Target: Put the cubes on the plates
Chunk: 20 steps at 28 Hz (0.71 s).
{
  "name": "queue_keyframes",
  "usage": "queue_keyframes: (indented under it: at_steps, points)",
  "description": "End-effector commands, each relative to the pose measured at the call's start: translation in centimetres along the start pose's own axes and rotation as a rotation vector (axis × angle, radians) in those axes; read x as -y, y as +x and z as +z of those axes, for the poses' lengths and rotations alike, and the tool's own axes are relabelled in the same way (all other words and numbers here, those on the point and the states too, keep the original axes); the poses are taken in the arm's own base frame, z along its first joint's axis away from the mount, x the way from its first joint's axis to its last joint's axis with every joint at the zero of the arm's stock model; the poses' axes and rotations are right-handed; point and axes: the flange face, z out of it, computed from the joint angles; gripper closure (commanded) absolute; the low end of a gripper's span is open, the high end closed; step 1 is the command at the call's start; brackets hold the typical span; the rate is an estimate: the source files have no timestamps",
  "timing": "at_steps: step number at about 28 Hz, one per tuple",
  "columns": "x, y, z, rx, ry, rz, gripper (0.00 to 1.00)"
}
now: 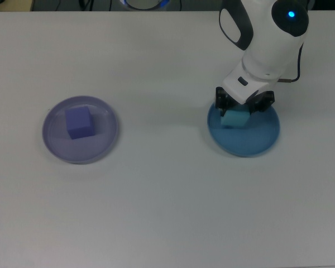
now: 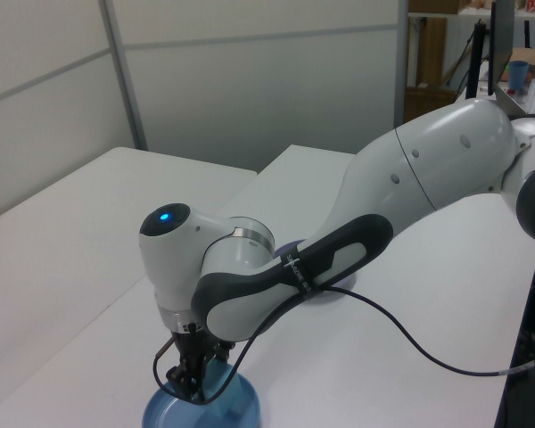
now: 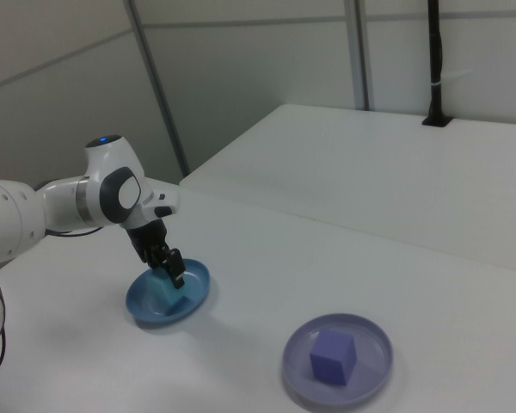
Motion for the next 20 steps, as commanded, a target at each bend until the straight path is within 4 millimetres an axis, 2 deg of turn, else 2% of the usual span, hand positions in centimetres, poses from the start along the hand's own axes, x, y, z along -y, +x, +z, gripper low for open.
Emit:
queue_keyframes:
  at_steps: [1, 4, 6, 9, 10, 12, 15, 16, 20]
  points:
    - [-0.4, 0.1, -0.7, -0.015, -0.015, 0.002, 0.00]
    - [-0.6, 0.1, -1.6, -0.018, -0.009, 0.011, 0.00]
    - [-1.4, 0.1, -3.3, -0.026, -0.006, 0.030, 0.00]
    - [-2.5, -0.2, -4.7, -0.011, -0.023, 0.041, 0.00]
    - [-4.2, -0.2, -6.3, -0.007, -0.030, 0.063, 0.00]
    - [-6.6, 0.0, -8.2, -0.003, -0.033, 0.094, 0.00]
    - [-10.3, 0.0, -10.4, 0.022, -0.027, 0.105, 0.00]
    - [-12.7, -0.2, -12.2, 0.034, -0.020, 0.090, 0.00]
    - [-18.3, -1.3, -16.3, 0.049, -0.006, 0.075, 0.00]
